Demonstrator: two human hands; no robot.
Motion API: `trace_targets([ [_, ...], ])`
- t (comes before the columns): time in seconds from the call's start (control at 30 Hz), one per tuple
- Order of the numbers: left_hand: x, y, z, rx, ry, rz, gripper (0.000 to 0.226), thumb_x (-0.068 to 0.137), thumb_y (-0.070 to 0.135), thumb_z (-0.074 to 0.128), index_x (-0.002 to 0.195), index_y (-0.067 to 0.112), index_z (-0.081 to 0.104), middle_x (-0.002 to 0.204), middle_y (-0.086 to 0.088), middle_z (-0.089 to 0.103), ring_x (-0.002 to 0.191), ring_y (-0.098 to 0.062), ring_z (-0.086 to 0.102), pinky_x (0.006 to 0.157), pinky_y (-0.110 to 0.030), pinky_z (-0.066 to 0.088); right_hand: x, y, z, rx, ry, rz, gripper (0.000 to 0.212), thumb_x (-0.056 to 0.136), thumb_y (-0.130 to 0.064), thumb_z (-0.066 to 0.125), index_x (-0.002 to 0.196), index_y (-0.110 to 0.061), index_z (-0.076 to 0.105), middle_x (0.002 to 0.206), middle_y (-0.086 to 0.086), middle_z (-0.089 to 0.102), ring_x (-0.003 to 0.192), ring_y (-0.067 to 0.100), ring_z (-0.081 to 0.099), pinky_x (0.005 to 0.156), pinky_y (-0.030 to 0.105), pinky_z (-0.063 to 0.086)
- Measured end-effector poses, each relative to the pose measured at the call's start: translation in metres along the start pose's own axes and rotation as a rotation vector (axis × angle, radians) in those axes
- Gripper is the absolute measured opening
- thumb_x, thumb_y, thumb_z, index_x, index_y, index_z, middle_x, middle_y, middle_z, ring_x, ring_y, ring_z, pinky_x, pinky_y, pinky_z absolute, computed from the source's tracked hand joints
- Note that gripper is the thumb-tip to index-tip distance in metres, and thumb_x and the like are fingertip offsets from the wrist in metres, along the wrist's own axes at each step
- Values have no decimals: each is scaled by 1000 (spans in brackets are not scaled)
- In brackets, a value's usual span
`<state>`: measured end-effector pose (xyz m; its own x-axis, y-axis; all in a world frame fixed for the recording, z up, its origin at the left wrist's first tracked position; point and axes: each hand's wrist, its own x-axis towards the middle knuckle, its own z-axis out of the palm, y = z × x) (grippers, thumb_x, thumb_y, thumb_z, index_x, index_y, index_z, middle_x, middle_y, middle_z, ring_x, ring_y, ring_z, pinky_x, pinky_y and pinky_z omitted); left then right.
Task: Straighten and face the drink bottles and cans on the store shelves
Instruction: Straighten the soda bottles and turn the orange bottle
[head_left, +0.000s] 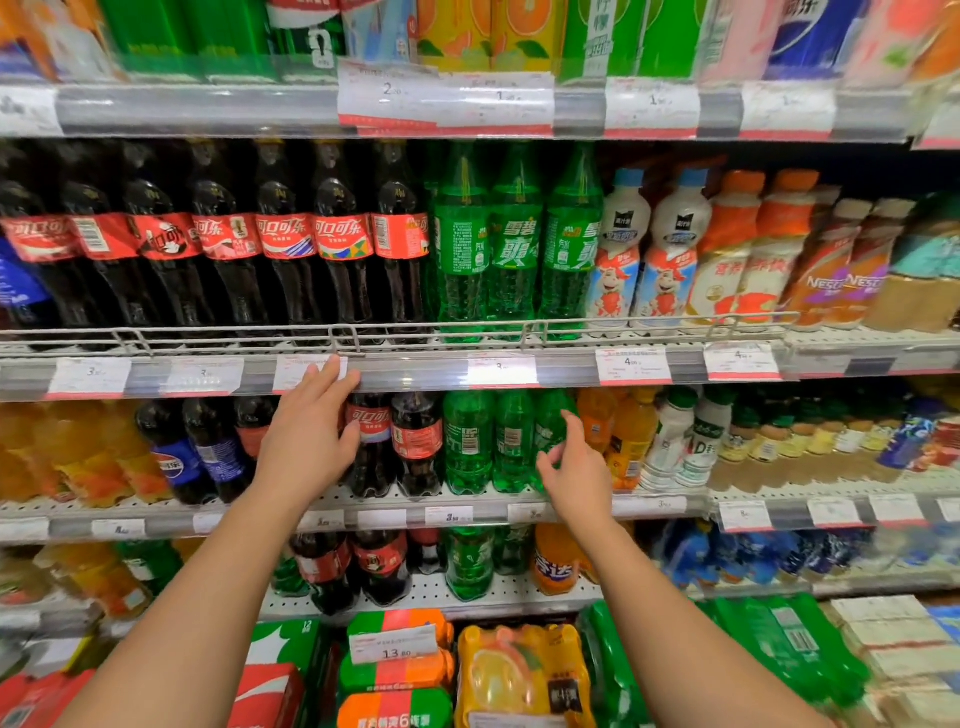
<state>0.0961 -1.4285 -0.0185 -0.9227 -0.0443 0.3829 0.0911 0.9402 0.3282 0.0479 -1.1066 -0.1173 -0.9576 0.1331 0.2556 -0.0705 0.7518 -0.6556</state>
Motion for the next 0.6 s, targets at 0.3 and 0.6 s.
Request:
trace_targets([
  [0.3,2,9,1,9,-24,-70,67,94,21,64,155,22,37,168,3,18,155,-21,15,120,-47,31,62,-4,-26,-230,-157,74,72,100,-42,60,156,-9,27,82,5,73,67,20,72,65,39,63],
  [0.6,4,4,2,14,-16,-94,69,93,18,65,155,31,37,167,12,16,155,-14,14,117,-49,35,55,8,-23,-163,-80,29,66,98,-49,60,146,-7,39,76,1,70,67,20,70,57,37,59],
])
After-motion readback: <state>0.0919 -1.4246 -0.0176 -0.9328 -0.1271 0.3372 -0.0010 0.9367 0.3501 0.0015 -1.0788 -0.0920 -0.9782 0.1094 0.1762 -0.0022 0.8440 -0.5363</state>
